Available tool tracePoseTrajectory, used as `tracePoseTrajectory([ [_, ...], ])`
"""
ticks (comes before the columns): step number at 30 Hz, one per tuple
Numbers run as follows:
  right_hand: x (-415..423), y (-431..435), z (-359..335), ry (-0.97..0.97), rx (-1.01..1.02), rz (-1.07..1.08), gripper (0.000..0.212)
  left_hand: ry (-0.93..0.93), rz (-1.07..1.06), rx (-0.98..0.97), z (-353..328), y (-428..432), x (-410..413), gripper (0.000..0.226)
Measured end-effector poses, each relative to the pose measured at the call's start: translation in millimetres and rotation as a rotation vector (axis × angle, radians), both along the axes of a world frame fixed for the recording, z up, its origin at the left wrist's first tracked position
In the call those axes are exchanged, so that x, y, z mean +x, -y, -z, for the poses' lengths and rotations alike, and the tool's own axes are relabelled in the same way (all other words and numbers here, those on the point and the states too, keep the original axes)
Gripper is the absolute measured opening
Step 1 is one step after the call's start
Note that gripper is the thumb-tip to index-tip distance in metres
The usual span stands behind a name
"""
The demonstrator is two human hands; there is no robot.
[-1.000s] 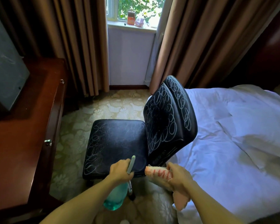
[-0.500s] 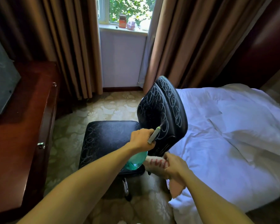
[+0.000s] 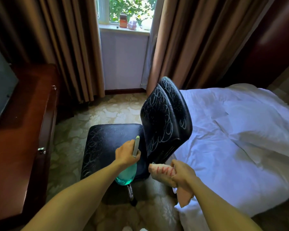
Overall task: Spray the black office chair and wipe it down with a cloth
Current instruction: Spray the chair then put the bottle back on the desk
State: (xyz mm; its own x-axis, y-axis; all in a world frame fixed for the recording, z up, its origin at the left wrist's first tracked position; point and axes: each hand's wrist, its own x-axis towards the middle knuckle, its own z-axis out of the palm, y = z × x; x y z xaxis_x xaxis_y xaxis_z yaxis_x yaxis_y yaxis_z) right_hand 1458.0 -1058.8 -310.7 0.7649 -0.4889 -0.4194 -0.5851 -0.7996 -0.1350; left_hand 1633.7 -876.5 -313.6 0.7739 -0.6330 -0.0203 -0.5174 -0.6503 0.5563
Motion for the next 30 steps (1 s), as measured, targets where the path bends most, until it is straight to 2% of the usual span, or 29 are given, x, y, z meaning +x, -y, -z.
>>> tracePoseTrajectory([
  [9,50.9,-23.0,14.3,0.052,0.018,-0.206,0.036,0.026,-0.225,-0.238,37.9,-72.2,2.1,0.019],
  [13,79.8,-41.1,15.0,0.058,0.062,-0.280,0.052,0.056,-0.336,-0.298,36.7,-95.4,3.2,0.017],
  [17,106.2,-60.2,20.6,0.057,0.085,-0.389,0.052,0.065,-0.453,-0.344,36.7,-122.4,3.9,0.018],
  [30,158.2,-110.7,35.1,-0.034,0.108,-0.693,0.053,0.125,-0.752,-0.252,45.7,-190.0,-15.9,0.016],
])
